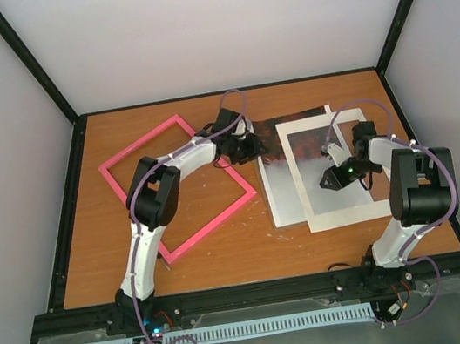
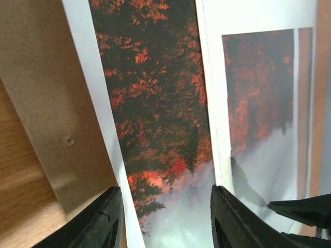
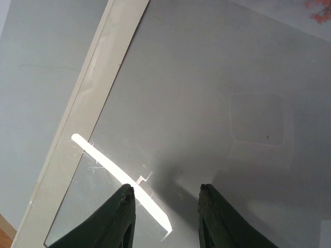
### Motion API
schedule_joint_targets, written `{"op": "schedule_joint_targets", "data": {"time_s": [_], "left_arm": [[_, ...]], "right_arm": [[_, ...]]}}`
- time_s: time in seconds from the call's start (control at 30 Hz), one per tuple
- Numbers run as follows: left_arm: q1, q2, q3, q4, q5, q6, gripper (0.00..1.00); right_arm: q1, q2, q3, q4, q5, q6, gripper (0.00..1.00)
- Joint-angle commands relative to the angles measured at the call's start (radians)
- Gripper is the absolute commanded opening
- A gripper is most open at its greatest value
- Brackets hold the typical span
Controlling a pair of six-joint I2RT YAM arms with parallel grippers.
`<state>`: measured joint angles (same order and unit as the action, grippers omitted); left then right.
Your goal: Take the photo out of the frame
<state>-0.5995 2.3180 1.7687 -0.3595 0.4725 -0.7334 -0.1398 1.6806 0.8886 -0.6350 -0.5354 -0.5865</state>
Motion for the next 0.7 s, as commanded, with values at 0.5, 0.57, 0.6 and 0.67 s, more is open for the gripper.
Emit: {"op": "schedule_joint_targets", "data": {"time_s": [0.5, 0.57, 0.6, 0.67], "left_arm": [[0.007, 0.036, 0.007, 0.010, -0.029, -0.060, 0.47], [0.010, 0.042, 0.009, 0.022, -0.021, -0.057, 0.47], [0.012, 0.045, 0.009, 0.034, -0.013, -0.055, 0.47], [0.015, 0.050, 0.011, 0.053, 0.000, -0.053, 0.47]], "right_arm": [[0.004, 0.053, -0.011, -0.022, 0.057, 0.003, 0.36], [0.003, 0.054, -0.011, -0.022, 0.058, 0.002, 0.36], [0.003, 0.055, -0.012, -0.023, 0.058, 0.002, 0.36], [0.004, 0.056, -0.011, -0.022, 0.059, 0.003, 0.36]]}}
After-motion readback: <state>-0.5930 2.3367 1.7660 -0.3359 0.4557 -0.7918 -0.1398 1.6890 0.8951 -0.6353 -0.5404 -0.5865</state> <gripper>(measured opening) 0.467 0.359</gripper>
